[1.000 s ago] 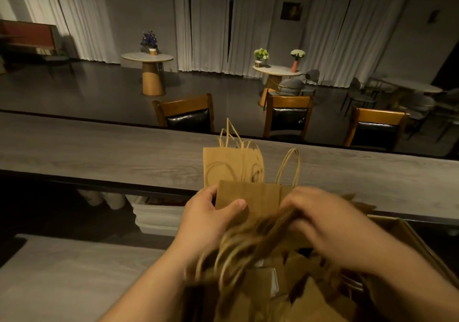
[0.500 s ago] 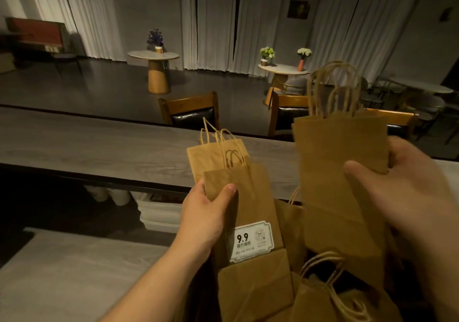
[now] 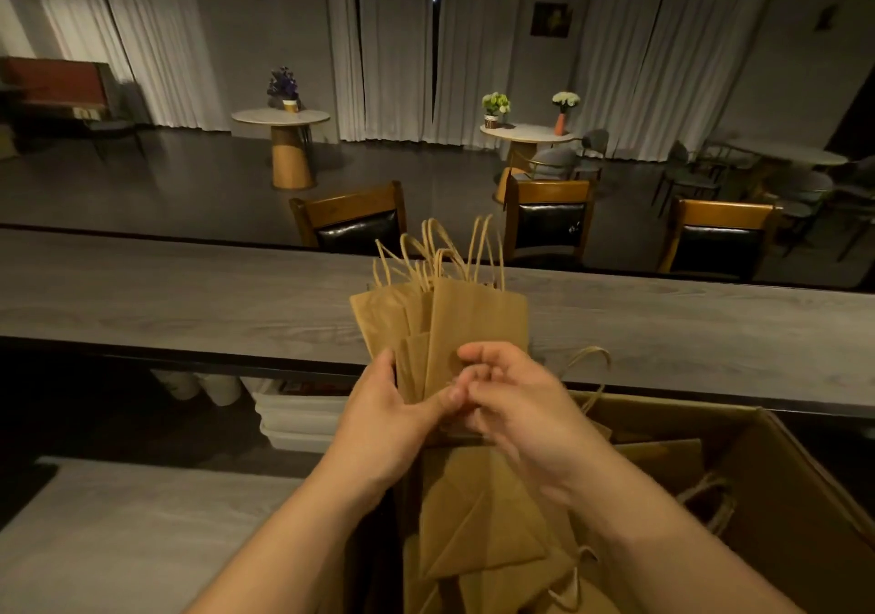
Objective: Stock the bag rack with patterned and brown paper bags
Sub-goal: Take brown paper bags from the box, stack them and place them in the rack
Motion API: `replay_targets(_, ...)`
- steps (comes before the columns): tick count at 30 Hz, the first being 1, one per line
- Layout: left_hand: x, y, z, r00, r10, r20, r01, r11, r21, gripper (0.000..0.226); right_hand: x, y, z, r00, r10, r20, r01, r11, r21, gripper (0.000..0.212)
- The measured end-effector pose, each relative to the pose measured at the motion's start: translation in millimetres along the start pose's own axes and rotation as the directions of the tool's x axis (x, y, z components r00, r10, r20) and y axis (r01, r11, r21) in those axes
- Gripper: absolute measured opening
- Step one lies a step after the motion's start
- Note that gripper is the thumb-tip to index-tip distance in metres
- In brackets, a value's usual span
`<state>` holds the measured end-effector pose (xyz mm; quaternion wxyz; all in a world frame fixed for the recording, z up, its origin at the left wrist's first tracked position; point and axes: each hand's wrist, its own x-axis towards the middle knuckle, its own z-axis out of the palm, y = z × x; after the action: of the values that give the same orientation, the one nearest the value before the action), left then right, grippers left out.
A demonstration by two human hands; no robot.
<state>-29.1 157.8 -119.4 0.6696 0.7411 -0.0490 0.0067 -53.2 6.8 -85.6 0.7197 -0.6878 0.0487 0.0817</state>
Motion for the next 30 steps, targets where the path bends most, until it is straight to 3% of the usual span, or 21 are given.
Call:
replay_targets(1, 2, -5, 0, 1.0, -0.007, -0.028, 0.008, 0.999, 0.038, 0.048, -1, -4, -10, 0.998, -0.03, -0.051, 0.028, 0.999, -0.034, 0.024)
replay_targets(3, 2, -8, 2, 0.998, -0.023, -0.059, 0.025, 0.999, 0.038, 0.038, -6, -20, -38, 0.962, -0.132, -0.24, 0.047, 0.942, -0.333, 0.015)
replay_targets(4, 3, -11, 2, 0.997, -0.029, -0.067, 0.031, 0.999, 0.03, 0.037, -8, -29, -57, 0.932, -0.188, -0.31, -0.011, 0.84, -0.542, 0.008)
replay_targets(5, 3, -11, 2, 0.996, -0.03, -0.079, 0.033, 0.999, 0.034, 0.038, -11, -35, -76, 0.93, -0.187, -0.316, -0.124, 0.649, -0.75, 0.009)
replay_targets(7, 5, -13, 2, 0.996, -0.029, -0.088, 0.032, 0.999, 0.03, 0.039, -13, -39, -102, 0.956, 0.083, -0.283, -0.294, 0.199, -0.935, 0.022)
replay_targets(8, 6, -14, 2, 0.995, -0.029, -0.093, 0.031, 0.999, 0.024, 0.038, -13, -35, -107, 0.933, 0.229, -0.279, -0.303, 0.077, -0.95, 0.024)
replay_targets(9, 7, -15, 2, 0.994, -0.037, -0.1, 0.039, 0.999, 0.019, 0.036, -12, -28, -107, 0.905, 0.33, -0.268, -0.297, 0.042, -0.954, 0.026)
replay_targets(11, 7, -15, 3, 0.994, -0.054, -0.095, 0.056, 0.998, 0.025, 0.038, -5, -14, -106, 0.904, 0.363, -0.226, -0.29, 0.133, -0.948, 0.029)
replay_targets(14, 5, -13, 2, 0.992, -0.031, -0.12, 0.04, 0.997, 0.072, 0.036, 1, -5, -111, 0.956, 0.207, -0.21, -0.265, 0.288, -0.92, 0.02)
replay_targets(18, 0, -8, 2, 0.98, 0.033, -0.198, 0.0, 0.986, 0.167, 0.036, -3, -10, -120, 0.967, 0.084, -0.241, -0.249, 0.515, -0.82, 0.017)
replay_targets(19, -2, -5, 1, 0.981, 0.046, -0.19, -0.016, 0.988, 0.156, 0.047, -4, -14, -119, 0.963, 0.004, -0.27, -0.222, 0.581, -0.783, 0.019)
replay_targets(21, -6, -3, 0, 0.99, 0.078, -0.12, -0.062, 0.989, 0.131, 0.1, -6, -27, -115, 0.924, -0.125, -0.362, -0.164, 0.724, -0.669, 0.02)
replay_targets(22, -7, -3, -1, 0.993, 0.083, -0.079, -0.072, 0.988, 0.137, 0.117, -7, -33, -111, 0.897, -0.154, -0.414, -0.137, 0.794, -0.592, 0.018)
replay_targets(23, -8, -2, -1, 0.994, 0.094, -0.049, -0.085, 0.983, 0.165, 0.119, -7, -36, -107, 0.867, -0.165, -0.469, -0.105, 0.861, -0.498, 0.015)
replay_targets(24, -8, -2, -1, 0.993, 0.112, -0.032, -0.102, 0.972, 0.211, 0.11, -8, -40, -100, 0.848, -0.153, -0.508, -0.077, 0.912, -0.403, 0.02)
replay_targets(27, -7, -1, 2, 0.992, 0.112, -0.065, -0.089, 0.952, 0.293, 0.048, -7, -46, -74, 0.858, -0.15, -0.491, 0.012, 0.962, -0.272, 0.024)
replay_targets(30, -7, -1, 3, 0.991, 0.112, -0.067, -0.086, 0.945, 0.315, 0.033, -5, -58, -41, 0.91, -0.099, -0.402, 0.083, 0.995, -0.057, 0.019)
